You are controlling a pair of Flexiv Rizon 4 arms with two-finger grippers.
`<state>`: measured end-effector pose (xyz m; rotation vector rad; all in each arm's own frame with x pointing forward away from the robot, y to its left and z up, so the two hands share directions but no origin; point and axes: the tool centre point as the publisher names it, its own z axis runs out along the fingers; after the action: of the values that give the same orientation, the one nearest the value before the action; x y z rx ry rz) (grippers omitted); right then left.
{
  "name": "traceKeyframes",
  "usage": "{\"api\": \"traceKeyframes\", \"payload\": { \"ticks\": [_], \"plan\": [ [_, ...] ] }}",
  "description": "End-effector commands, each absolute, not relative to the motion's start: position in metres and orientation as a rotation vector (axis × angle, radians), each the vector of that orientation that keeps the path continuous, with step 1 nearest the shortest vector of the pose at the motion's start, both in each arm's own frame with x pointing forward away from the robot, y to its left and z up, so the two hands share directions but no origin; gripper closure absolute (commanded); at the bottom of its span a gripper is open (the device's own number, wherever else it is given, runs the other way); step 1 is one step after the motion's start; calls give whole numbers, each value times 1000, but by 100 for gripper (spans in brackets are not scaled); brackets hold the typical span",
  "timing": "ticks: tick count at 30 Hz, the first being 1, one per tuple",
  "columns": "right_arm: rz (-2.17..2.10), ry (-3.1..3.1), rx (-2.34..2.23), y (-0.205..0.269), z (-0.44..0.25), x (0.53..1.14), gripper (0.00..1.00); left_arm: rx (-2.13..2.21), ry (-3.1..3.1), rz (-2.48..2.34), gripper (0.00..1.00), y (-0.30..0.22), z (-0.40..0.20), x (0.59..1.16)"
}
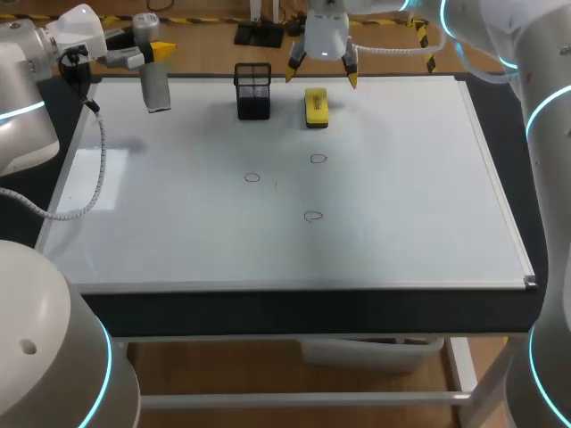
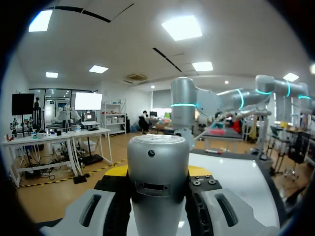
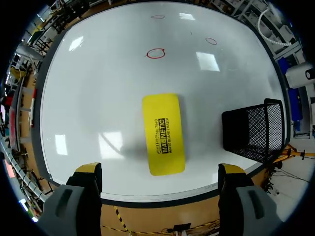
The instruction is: Pick up the inspection probe, press it on each red-marked spot on the whiteboard one by one, put down the probe, pick up the eraser, and wipe off all the red marks.
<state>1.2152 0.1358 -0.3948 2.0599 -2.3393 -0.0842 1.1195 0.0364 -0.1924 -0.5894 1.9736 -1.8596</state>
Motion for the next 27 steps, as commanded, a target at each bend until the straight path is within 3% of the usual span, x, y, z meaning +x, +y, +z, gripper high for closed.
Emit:
{"api": "traceKeyframes", "payload": {
  "ticks": [1, 27],
  "plan": [
    [-99, -1811, 1620, 141, -399, 1222, 0, -590, 1971, -1858, 100, 36, -192, 1119],
    [-416, -2027, 1722, 139, -404, 1209, 0, -590, 1971, -1858, 100, 36, -192, 1119]
  ]
}}
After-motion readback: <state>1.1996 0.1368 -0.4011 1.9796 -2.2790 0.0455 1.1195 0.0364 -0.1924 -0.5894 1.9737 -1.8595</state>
